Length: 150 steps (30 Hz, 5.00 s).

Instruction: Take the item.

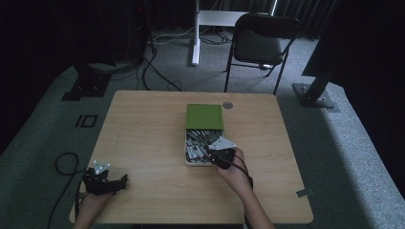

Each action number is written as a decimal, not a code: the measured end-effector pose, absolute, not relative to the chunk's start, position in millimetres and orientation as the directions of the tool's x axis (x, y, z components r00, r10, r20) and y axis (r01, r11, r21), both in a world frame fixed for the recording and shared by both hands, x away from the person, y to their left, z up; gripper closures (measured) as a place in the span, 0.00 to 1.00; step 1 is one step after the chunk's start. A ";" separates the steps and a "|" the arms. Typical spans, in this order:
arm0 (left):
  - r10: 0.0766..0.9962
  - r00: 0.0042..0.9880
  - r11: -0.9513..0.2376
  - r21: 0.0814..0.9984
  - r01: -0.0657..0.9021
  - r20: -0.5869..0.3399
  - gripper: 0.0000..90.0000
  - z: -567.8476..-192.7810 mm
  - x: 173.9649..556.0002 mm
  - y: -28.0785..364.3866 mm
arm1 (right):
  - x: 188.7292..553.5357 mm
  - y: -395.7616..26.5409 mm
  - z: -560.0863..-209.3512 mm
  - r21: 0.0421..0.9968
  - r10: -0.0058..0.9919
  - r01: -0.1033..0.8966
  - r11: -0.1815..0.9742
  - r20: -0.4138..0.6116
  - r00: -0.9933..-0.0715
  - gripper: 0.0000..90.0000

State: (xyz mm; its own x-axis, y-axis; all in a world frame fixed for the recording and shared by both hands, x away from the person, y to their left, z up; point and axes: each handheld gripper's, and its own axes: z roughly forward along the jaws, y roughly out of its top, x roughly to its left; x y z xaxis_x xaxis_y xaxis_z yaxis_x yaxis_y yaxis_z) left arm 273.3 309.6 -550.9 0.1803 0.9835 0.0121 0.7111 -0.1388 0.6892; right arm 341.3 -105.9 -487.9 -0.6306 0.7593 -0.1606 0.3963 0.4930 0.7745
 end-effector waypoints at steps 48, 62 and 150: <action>0.983 0.181 -0.140 0.689 0.711 0.013 0.02 -550.8 273.3 309.8 | 331.6 -126.1 -434.6 0.838 0.789 0.396 0.375 -0.063 -0.612 1.00; 0.983 0.181 -0.140 0.689 0.711 0.013 0.02 -550.8 273.3 309.7 | 328.9 -162.2 -392.6 0.914 0.818 0.345 0.216 0.024 -0.575 1.00; 0.984 0.180 -0.139 0.689 0.711 0.012 0.02 -550.9 273.3 309.6 | 373.4 -296.8 -547.5 0.747 0.971 0.662 0.064 0.107 -0.214 0.34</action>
